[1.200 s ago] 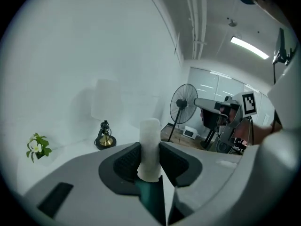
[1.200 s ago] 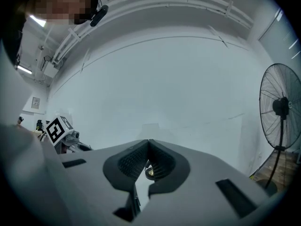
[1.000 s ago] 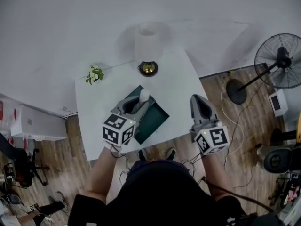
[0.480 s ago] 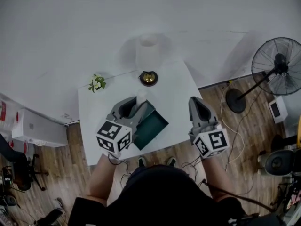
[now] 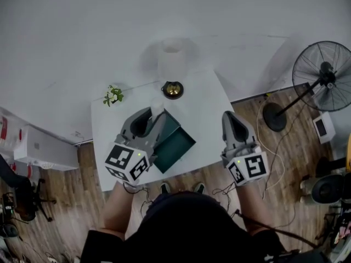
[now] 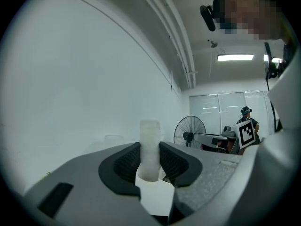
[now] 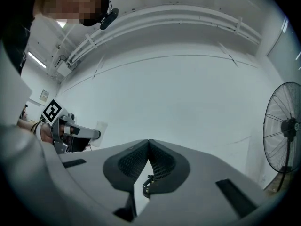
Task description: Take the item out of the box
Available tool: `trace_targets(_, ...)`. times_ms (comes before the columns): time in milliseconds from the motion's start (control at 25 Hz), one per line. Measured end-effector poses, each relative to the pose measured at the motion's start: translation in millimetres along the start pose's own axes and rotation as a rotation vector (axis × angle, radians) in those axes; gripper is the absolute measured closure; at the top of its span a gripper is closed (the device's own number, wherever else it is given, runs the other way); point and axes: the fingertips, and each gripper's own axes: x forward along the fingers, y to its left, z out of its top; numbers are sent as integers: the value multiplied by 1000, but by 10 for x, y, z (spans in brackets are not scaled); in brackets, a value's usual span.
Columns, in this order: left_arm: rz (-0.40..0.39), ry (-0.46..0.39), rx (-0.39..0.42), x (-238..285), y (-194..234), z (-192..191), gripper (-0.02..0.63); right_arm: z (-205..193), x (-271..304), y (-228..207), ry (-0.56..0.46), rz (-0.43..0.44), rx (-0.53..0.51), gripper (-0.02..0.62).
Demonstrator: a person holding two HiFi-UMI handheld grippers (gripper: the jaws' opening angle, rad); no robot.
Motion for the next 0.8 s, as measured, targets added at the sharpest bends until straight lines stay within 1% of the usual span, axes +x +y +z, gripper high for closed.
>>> trace_targets(280, -2, -48, 4, -36, -27, 97, 483, -17, 1, -30, -1, -5, 7, 591)
trace_targets(800, -11, -52, -1, -38, -5, 94, 483, -60, 40, -24, 12, -12, 4, 589)
